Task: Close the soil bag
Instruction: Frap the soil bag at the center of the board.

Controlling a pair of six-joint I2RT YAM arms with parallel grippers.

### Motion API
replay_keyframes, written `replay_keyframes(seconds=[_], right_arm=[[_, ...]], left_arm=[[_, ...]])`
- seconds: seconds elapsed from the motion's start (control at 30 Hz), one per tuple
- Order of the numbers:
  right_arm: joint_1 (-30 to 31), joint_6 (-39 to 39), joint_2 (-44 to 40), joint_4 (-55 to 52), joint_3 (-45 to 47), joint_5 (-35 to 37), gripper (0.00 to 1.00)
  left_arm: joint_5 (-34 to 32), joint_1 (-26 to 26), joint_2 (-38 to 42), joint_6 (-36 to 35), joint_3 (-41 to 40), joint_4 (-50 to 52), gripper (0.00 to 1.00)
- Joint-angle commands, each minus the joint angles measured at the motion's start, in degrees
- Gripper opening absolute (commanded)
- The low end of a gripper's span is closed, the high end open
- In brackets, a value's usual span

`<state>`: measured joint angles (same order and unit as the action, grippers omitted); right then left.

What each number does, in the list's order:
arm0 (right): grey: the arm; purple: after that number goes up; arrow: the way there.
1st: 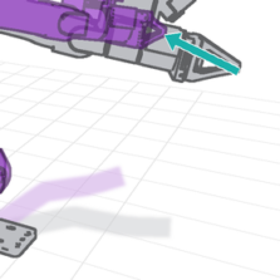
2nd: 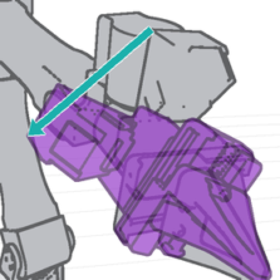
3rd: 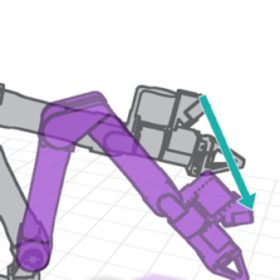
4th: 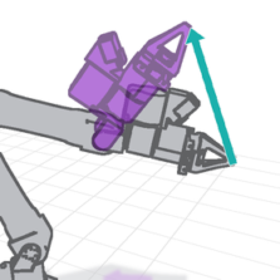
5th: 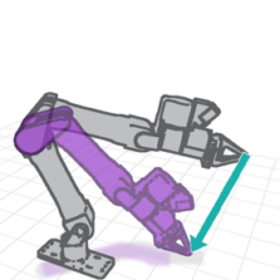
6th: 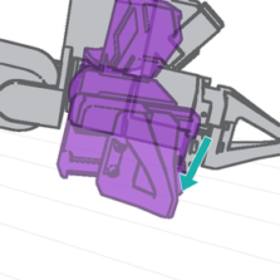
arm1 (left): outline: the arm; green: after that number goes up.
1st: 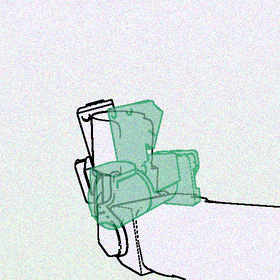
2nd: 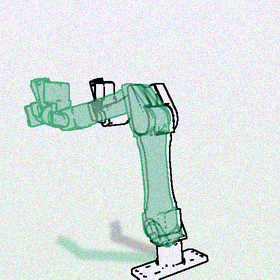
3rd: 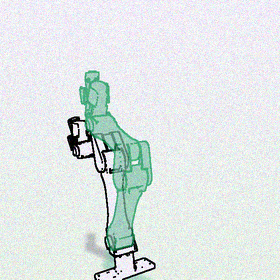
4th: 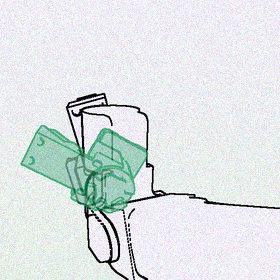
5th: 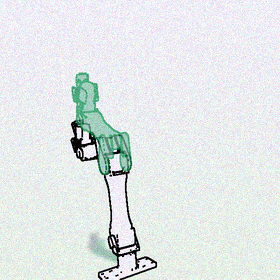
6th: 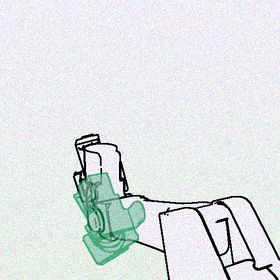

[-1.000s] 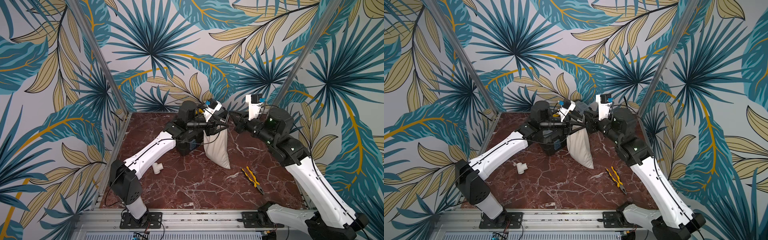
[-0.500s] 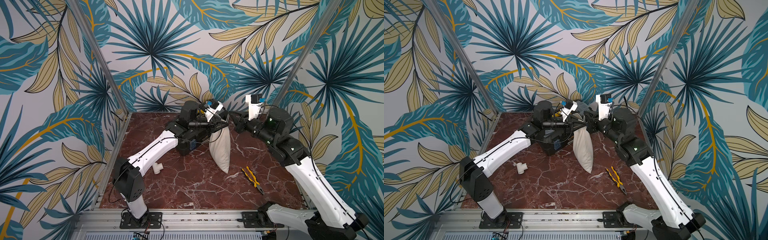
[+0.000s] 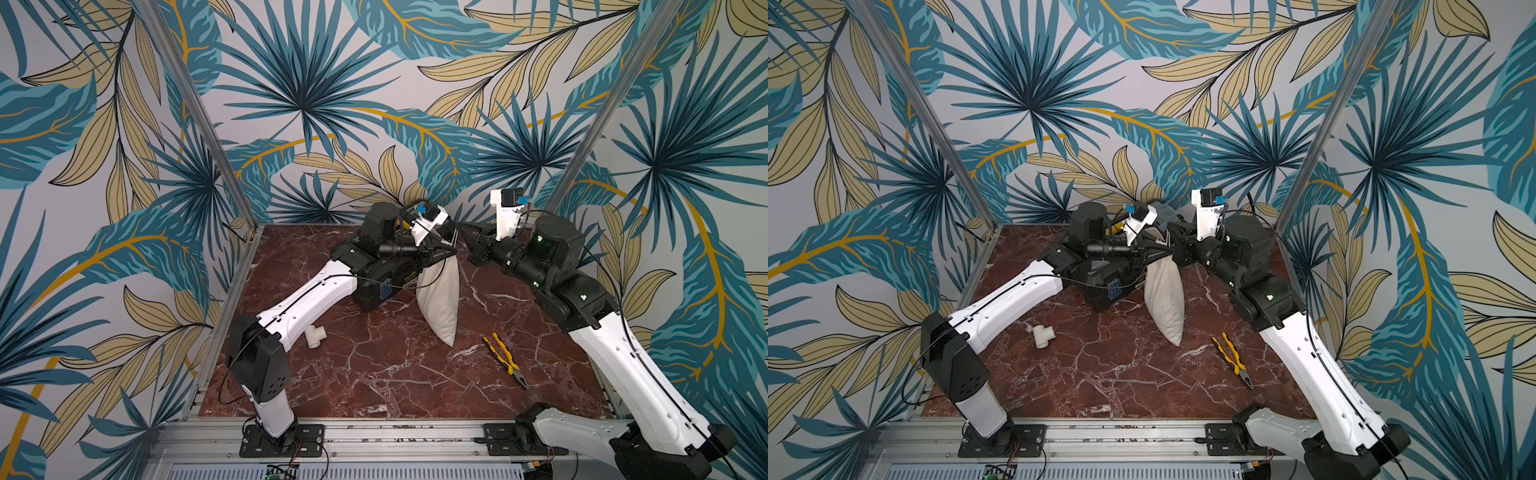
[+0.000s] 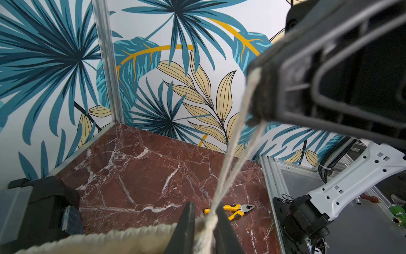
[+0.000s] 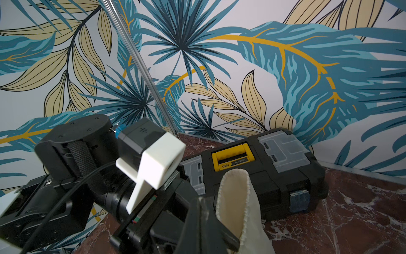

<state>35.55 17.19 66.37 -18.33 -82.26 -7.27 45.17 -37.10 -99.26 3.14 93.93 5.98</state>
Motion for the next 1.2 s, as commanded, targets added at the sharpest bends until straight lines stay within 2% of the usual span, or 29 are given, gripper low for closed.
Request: replay_keyframes(seconds=[0.0,0.4,1.17], right_arm=[[-0.1,1.9,-2.3,8.4,2.2,0.4,0.0],[-0.2,2.5,-5.9,9.6,8.4,4.3,0.0],[-0.2,2.0,-8.2,9.3,4.1,6.7,0.0]], left_arm=[[-0.8,-0.5,0.1,-2.4,-1.5,2.2,0.19],[-2.2,-0.5,-1.1,-2.8,-2.8,2.6,0.19],[-7.9,-0.6,-2.1,-6.1,-2.7,8.0,0.2]])
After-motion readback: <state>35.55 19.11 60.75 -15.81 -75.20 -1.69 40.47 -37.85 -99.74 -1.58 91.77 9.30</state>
